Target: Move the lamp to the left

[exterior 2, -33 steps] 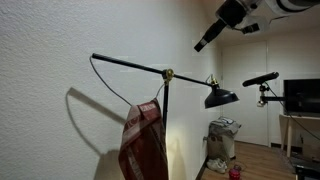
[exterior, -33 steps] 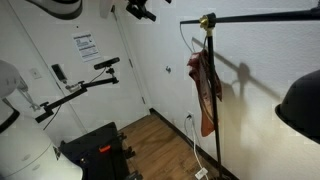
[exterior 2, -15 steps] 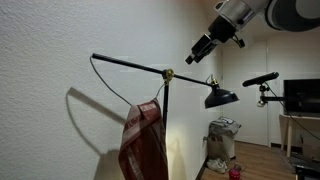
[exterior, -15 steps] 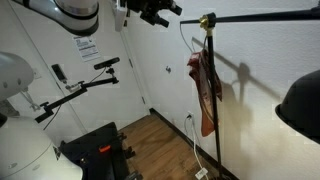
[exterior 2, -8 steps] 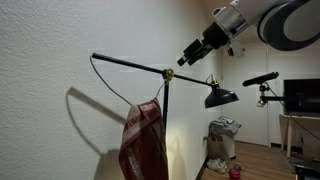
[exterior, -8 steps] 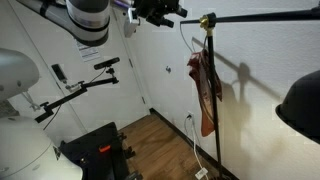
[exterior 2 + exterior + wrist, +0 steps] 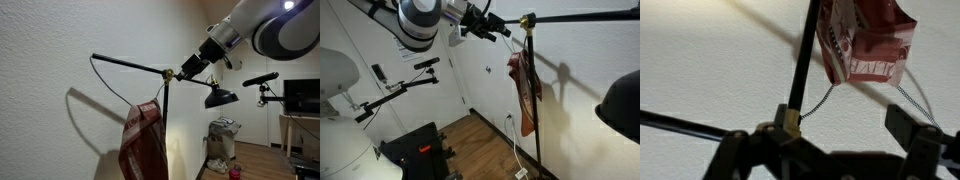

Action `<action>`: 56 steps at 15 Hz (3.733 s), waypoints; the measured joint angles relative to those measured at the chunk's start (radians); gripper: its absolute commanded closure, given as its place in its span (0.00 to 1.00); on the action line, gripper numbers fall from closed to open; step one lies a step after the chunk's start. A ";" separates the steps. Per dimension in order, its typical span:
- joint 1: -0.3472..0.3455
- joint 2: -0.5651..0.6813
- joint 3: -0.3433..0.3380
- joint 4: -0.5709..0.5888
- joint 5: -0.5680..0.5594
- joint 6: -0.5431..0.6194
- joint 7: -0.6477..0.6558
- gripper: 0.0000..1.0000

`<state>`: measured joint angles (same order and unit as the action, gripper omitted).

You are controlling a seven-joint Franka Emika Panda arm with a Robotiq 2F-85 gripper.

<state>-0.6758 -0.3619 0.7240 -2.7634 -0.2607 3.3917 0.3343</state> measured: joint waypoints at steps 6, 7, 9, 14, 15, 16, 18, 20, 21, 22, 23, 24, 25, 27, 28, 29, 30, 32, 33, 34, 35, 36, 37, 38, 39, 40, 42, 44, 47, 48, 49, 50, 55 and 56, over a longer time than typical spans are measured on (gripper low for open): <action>0.001 0.001 0.000 -0.001 0.000 0.000 0.001 0.00; -0.002 -0.001 0.003 0.000 0.009 0.000 0.002 0.00; -0.023 -0.012 0.020 0.006 0.045 0.003 0.007 0.00; -0.149 -0.054 0.141 0.020 0.194 0.056 0.026 0.00; -0.180 -0.056 0.173 0.025 0.214 0.066 0.026 0.00; -0.202 -0.058 0.200 0.033 0.233 0.066 0.026 0.00; -0.227 -0.065 0.237 0.059 0.263 0.066 0.026 0.00; -0.242 -0.074 0.265 0.083 0.285 0.066 0.026 0.00; -0.249 -0.076 0.277 0.094 0.290 0.066 0.026 0.00; -0.259 -0.076 0.290 0.103 0.293 0.065 0.026 0.00; -0.273 -0.076 0.306 0.111 0.294 0.065 0.026 0.00; -0.290 -0.075 0.323 0.116 0.294 0.065 0.026 0.00; -0.314 -0.074 0.346 0.119 0.294 0.064 0.026 0.00; -0.376 -0.062 0.403 0.125 0.294 0.064 0.026 0.00; -0.415 -0.053 0.438 0.128 0.294 0.063 0.026 0.00; -0.456 -0.042 0.474 0.131 0.294 0.063 0.026 0.00; -0.495 -0.033 0.509 0.136 0.294 0.063 0.026 0.00; -0.564 -0.020 0.572 0.146 0.294 0.063 0.026 0.00; -0.595 -0.015 0.603 0.153 0.293 0.063 0.026 0.00; -0.626 -0.013 0.633 0.160 0.293 0.063 0.026 0.00; -0.653 -0.012 0.660 0.167 0.293 0.063 0.026 0.00; -0.675 -0.012 0.683 0.174 0.293 0.063 0.026 0.00; -0.691 -0.011 0.701 0.181 0.293 0.063 0.026 0.00; -0.695 -0.012 0.708 0.189 0.293 0.063 0.026 0.00; -0.692 -0.012 0.709 0.200 0.293 0.063 0.026 0.00; -0.689 -0.012 0.709 0.210 0.294 0.063 0.026 0.00; -0.682 -0.013 0.706 0.229 0.294 0.063 0.026 0.00; -0.677 -0.018 0.702 0.233 0.294 0.063 0.026 0.00; -0.674 -0.031 0.697 0.226 0.294 0.063 0.026 0.00; -0.670 -0.036 0.691 0.222 0.294 0.063 0.026 0.00; -0.659 -0.040 0.679 0.215 0.294 0.063 0.026 0.00; -0.642 -0.045 0.663 0.206 0.294 0.063 0.026 0.00; -0.514 -0.074 0.575 0.138 0.295 0.063 0.026 0.00; -0.486 -0.084 0.559 0.123 0.298 0.063 0.026 0.00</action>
<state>-1.1614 -0.4461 1.2827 -2.6403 0.0370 3.4546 0.3604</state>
